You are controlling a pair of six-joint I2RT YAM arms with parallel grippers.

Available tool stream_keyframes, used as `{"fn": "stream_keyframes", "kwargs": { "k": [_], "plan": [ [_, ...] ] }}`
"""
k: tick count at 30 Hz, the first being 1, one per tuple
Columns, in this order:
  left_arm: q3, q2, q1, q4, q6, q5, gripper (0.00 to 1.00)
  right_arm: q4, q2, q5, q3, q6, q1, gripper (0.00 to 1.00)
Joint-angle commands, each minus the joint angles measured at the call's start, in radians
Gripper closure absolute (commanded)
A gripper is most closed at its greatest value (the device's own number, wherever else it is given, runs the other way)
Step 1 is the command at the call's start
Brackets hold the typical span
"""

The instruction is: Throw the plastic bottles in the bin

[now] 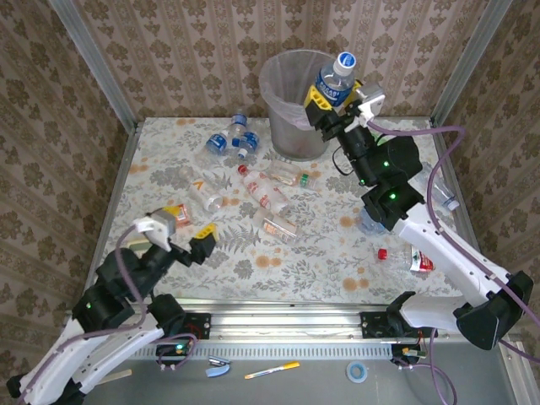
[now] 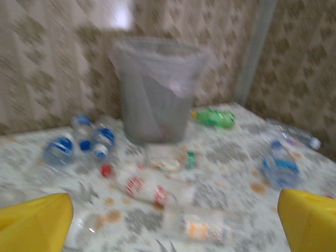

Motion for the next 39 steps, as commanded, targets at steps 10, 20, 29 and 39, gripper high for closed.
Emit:
{"fn": "stream_keyframes", "kwargs": {
  "k": [10,20,29,39],
  "plan": [
    [-0.032,-0.146,0.003,0.158,0.161,-0.238,0.0,0.112,0.026,-0.02,0.099,0.0,-0.054,0.56],
    [-0.018,-0.134,0.003,0.155,0.135,-0.153,0.0,-0.662,0.523,-0.119,0.769,0.243,-0.264,0.4],
    [0.055,-0.041,0.004,0.043,0.08,-0.081,0.0,-1.366,0.94,-0.258,1.551,0.35,-0.331,0.08],
    [0.069,-0.041,0.004,0.007,0.071,-0.088,0.0,-1.216,0.511,-0.258,1.03,0.322,-0.33,0.0]
  ]
}}
